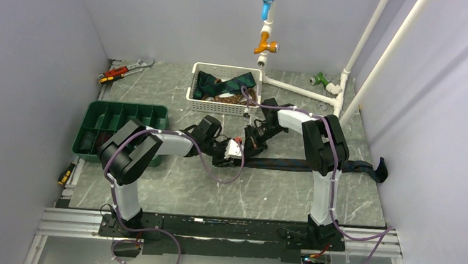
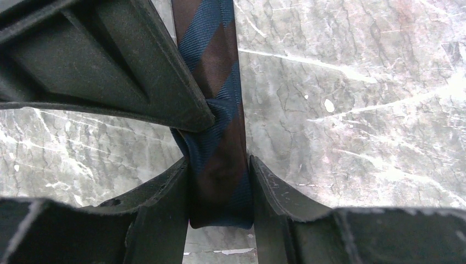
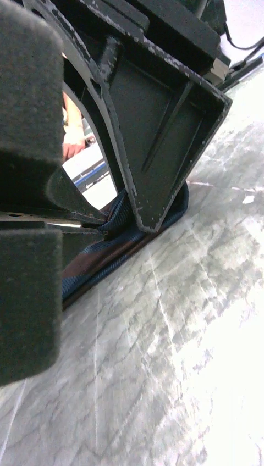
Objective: Roll the ties
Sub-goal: Roll the tie at the center of the board.
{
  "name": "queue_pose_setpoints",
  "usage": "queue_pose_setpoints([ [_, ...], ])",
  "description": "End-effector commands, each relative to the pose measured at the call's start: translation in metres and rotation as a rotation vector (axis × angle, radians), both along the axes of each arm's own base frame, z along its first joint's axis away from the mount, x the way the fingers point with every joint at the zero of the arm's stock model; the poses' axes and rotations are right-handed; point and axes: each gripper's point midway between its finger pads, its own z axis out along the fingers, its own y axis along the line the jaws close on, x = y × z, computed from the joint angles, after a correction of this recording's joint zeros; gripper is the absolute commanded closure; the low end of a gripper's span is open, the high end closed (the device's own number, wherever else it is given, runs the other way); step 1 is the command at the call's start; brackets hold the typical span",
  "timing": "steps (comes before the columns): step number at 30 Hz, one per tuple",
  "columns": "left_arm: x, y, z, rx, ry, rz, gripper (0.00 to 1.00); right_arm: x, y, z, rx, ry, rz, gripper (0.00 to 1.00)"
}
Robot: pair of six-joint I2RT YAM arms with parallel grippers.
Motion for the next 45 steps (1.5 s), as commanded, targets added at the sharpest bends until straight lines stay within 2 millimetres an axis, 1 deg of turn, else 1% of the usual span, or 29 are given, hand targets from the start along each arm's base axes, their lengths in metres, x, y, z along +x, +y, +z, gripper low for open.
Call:
queue_pose_setpoints([
  [1, -0.011, 0.017, -0.018, 0.087, 0.064, 0.017, 0.55, 0.008, -0.015, -0.02, -0.087, -0.043, 0.001, 1.0],
  [3, -0.011, 0.018, -0.018, 0.084, 0.064, 0.018, 0.53, 0.009, -0.019, -0.027, -0.12, -0.05, -0.003, 1.0],
  [5, -0.013, 0.019, -0.015, 0.071, 0.064, 0.008, 0.47, 0.009, -0.021, -0.033, -0.139, -0.05, -0.004, 1.0],
  [6, -0.013, 0.019, -0.013, 0.063, 0.063, 0.01, 0.41, 0.008, -0.022, -0.036, -0.147, -0.045, -0.002, 1.0],
  [7, -0.01, 0.018, -0.009, 0.043, 0.056, 0.023, 0.31, 0.007, -0.023, -0.038, -0.154, -0.043, 0.0, 1.0],
  [9, -0.003, 0.019, 0.004, -0.023, 0.056, 0.068, 0.25, 0.006, -0.025, -0.043, -0.167, -0.041, 0.002, 1.0],
  [11, 0.004, 0.022, 0.013, -0.068, 0.056, 0.111, 0.24, 0.006, -0.026, -0.046, -0.177, -0.036, 0.002, 1.0],
  [15, 0.01, 0.028, 0.007, -0.073, 0.052, 0.164, 0.25, 0.003, -0.027, -0.05, -0.186, -0.024, 0.006, 1.0],
  [21, 0.016, 0.019, 0.007, -0.085, 0.064, 0.168, 0.28, 0.002, -0.028, -0.049, -0.183, -0.05, 0.038, 1.0],
  [22, 0.015, 0.017, 0.007, -0.087, 0.067, 0.158, 0.26, 0.002, -0.028, -0.049, -0.182, -0.05, 0.04, 1.0],
  [24, 0.012, 0.012, 0.007, -0.096, 0.07, 0.125, 0.13, 0.002, -0.026, -0.048, -0.173, -0.044, 0.04, 1.0],
  [25, 0.011, 0.01, 0.008, -0.101, 0.067, 0.11, 0.09, 0.002, -0.025, -0.047, -0.168, -0.044, 0.041, 1.0],
  [27, 0.013, 0.005, 0.008, -0.1, 0.059, 0.094, 0.07, 0.002, -0.022, -0.042, -0.145, -0.042, 0.042, 1.0],
  [30, 0.013, -0.002, 0.004, -0.081, 0.047, 0.084, 0.12, 0.003, -0.014, -0.031, -0.095, -0.037, 0.035, 1.0],
  [33, 0.009, -0.006, -0.006, -0.023, 0.025, 0.076, 0.2, 0.006, -0.009, -0.02, -0.067, -0.054, 0.03, 0.99],
  [35, 0.006, -0.005, -0.01, -0.004, 0.018, 0.078, 0.27, 0.007, -0.007, -0.017, -0.061, -0.049, 0.026, 0.94],
  [36, 0.006, -0.004, -0.012, 0.0, 0.017, 0.087, 0.34, 0.007, -0.006, -0.015, -0.053, -0.046, 0.028, 0.91],
  [37, 0.007, -0.003, -0.014, 0.008, 0.019, 0.093, 0.42, 0.006, -0.005, -0.013, -0.05, -0.042, 0.028, 0.87],
  [39, 0.006, 0.001, -0.019, 0.029, 0.029, 0.104, 0.5, 0.005, -0.004, -0.006, -0.038, -0.032, 0.031, 0.77],
  [42, 0.003, 0.005, -0.023, 0.042, 0.031, 0.111, 0.53, 0.002, -0.003, 0.009, -0.004, -0.029, 0.028, 0.64],
  [45, 0.002, 0.008, -0.026, 0.059, 0.051, 0.129, 0.54, -0.002, -0.002, 0.019, 0.017, -0.021, 0.025, 0.64],
])
